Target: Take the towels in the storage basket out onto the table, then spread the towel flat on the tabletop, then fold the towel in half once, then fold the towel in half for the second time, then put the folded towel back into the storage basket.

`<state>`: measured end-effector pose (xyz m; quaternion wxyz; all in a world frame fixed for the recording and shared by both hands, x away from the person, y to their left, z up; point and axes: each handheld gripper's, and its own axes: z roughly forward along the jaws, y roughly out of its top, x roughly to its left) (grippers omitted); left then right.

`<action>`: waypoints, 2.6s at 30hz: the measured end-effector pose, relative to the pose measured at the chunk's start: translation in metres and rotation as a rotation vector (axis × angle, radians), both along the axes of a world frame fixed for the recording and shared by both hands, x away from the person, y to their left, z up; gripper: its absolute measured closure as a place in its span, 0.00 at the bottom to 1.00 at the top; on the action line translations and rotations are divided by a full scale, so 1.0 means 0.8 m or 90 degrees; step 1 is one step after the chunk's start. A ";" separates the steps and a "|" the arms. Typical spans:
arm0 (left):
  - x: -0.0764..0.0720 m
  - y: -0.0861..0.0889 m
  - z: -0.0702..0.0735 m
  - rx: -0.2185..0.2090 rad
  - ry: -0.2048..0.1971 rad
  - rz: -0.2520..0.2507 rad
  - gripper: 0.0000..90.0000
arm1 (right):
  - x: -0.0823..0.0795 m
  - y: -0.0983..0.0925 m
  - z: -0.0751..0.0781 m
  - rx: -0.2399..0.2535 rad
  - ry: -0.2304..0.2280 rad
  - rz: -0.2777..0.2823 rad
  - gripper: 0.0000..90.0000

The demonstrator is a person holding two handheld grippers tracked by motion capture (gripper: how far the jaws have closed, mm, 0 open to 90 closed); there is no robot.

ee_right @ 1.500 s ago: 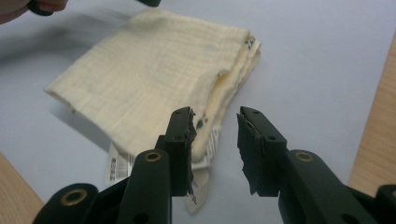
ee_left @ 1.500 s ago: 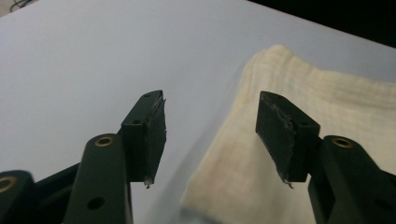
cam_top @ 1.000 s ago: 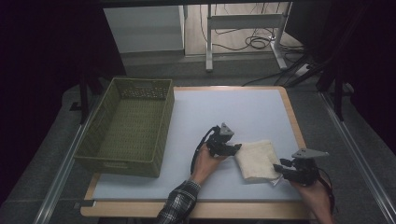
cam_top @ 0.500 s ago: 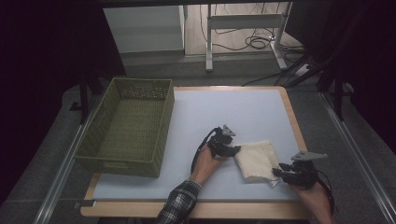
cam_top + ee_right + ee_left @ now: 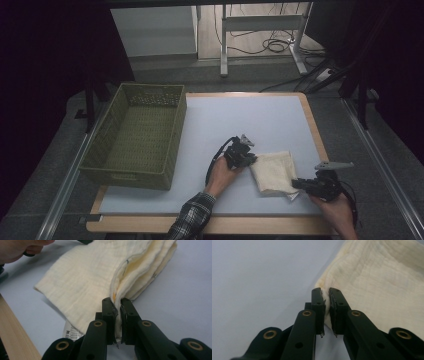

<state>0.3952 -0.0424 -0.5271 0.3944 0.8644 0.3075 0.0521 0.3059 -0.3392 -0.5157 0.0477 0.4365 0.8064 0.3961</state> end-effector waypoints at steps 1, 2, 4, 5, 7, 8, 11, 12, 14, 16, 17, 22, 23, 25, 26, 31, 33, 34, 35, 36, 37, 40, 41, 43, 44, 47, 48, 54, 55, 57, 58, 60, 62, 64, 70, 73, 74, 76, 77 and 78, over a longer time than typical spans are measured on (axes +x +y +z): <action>0.000 0.001 0.002 0.002 0.001 -0.001 0.93 | -0.001 0.000 0.002 0.002 -0.002 0.000 0.93; 0.000 0.002 0.004 0.002 -0.001 -0.002 0.93 | -0.002 0.000 0.005 0.006 -0.005 0.003 0.93; 0.000 0.004 0.010 0.007 -0.001 -0.004 0.93 | -0.002 0.001 0.011 0.006 -0.014 0.008 0.93; 0.001 0.005 0.012 0.009 0.000 -0.006 0.93 | -0.002 0.002 0.015 0.007 -0.019 0.009 0.93; 0.001 0.008 0.016 0.020 0.005 -0.010 0.93 | -0.001 0.003 0.018 0.010 -0.021 0.012 0.93; 0.001 0.010 0.017 0.024 0.007 -0.011 0.92 | 0.000 0.005 0.020 0.013 -0.023 0.014 0.92; -0.001 0.015 0.022 0.039 0.009 -0.015 0.92 | 0.001 0.010 0.024 0.010 -0.027 0.023 0.92; -0.001 0.018 0.023 0.041 0.010 -0.013 0.92 | 0.001 0.012 0.025 0.011 -0.029 0.025 0.92; -0.002 0.023 0.027 0.045 0.010 -0.012 0.92 | 0.002 0.015 0.027 0.012 -0.031 0.028 0.92; -0.003 0.027 0.031 0.048 0.009 -0.009 0.92 | 0.003 0.020 0.030 0.012 -0.033 0.035 0.92; -0.003 0.030 0.034 0.051 0.007 -0.009 0.92 | 0.004 0.021 0.031 0.012 -0.035 0.037 0.92; -0.007 0.040 0.046 0.063 -0.002 -0.004 0.92 | 0.005 0.032 0.037 0.014 -0.040 0.051 0.92; -0.008 0.043 0.048 0.065 -0.003 -0.002 0.92 | 0.006 0.034 0.038 0.017 -0.041 0.053 0.92; -0.009 0.049 0.053 0.067 -0.006 0.000 0.92 | 0.007 0.039 0.040 0.019 -0.043 0.059 0.92; -0.010 0.052 0.055 0.069 -0.006 0.003 0.92 | 0.007 0.041 0.041 0.020 -0.047 0.062 0.92; -0.012 0.064 0.060 0.072 -0.007 0.013 0.91 | 0.009 0.054 0.045 0.021 -0.049 0.074 0.92; -0.013 0.068 0.062 0.073 -0.007 0.016 0.91 | 0.010 0.058 0.047 0.020 -0.049 0.080 0.92; -0.013 0.070 0.062 0.071 -0.008 0.019 0.91 | 0.011 0.060 0.047 0.020 -0.050 0.081 0.92; -0.014 0.072 0.063 0.072 -0.007 0.020 0.91 | 0.011 0.062 0.047 0.019 -0.050 0.084 0.92; -0.014 0.073 0.064 0.074 -0.008 0.020 0.91 | 0.011 0.064 0.048 0.019 -0.052 0.086 0.92; -0.014 0.075 0.065 0.075 -0.008 0.021 0.91 | 0.011 0.066 0.049 0.019 -0.051 0.088 0.92; -0.015 0.079 0.067 0.079 -0.007 0.023 0.91 | 0.012 0.069 0.050 0.020 -0.054 0.090 0.92; -0.015 0.080 0.068 0.080 -0.008 0.023 0.91 | 0.013 0.070 0.051 0.020 -0.056 0.090 0.92; -0.016 0.083 0.070 0.083 -0.007 0.025 0.91 | 0.014 0.073 0.051 0.019 -0.055 0.093 0.92; -0.016 0.084 0.072 0.086 -0.007 0.026 0.91 | 0.014 0.074 0.052 0.021 -0.054 0.095 0.92; -0.017 0.089 0.075 0.092 -0.006 0.029 0.91 | 0.016 0.079 0.053 0.023 -0.056 0.099 0.92; -0.017 0.090 0.076 0.092 -0.006 0.030 0.91 | 0.017 0.081 0.053 0.025 -0.056 0.101 0.92; -0.019 0.102 0.085 0.101 -0.004 0.037 0.91 | 0.022 0.091 0.057 0.029 -0.058 0.113 0.91; -0.019 0.104 0.086 0.104 -0.003 0.037 0.91 | 0.022 0.094 0.058 0.030 -0.059 0.114 0.92; -0.019 0.109 0.090 0.105 0.000 0.041 0.91 | 0.024 0.098 0.061 0.028 -0.061 0.121 0.91; -0.019 0.112 0.092 0.105 0.001 0.042 0.91 | 0.025 0.101 0.062 0.030 -0.061 0.123 0.91; -0.019 0.118 0.097 0.104 0.005 0.044 0.91 | 0.026 0.106 0.065 0.029 -0.063 0.128 0.91; -0.019 0.123 0.102 0.107 0.006 0.048 0.91 | 0.028 0.112 0.068 0.028 -0.065 0.133 0.91; -0.019 0.129 0.107 0.109 0.009 0.052 0.91 | 0.029 0.118 0.070 0.027 -0.068 0.139 0.91; -0.019 0.144 0.123 0.122 0.017 0.062 0.91 | 0.035 0.136 0.078 0.029 -0.068 0.155 0.91; -0.018 0.153 0.129 0.130 0.022 0.064 0.91 | 0.038 0.143 0.081 0.034 -0.067 0.160 0.91; -0.018 0.155 0.131 0.133 0.024 0.066 0.91 | 0.039 0.146 0.082 0.036 -0.065 0.163 0.91; -0.018 0.162 0.134 0.139 0.026 0.068 0.91 | 0.041 0.152 0.084 0.038 -0.066 0.167 0.91; -0.019 0.165 0.136 0.141 0.027 0.070 0.90 | 0.043 0.155 0.085 0.040 -0.066 0.170 0.91; -0.019 0.169 0.138 0.145 0.028 0.071 0.90 | 0.044 0.158 0.087 0.041 -0.064 0.172 0.91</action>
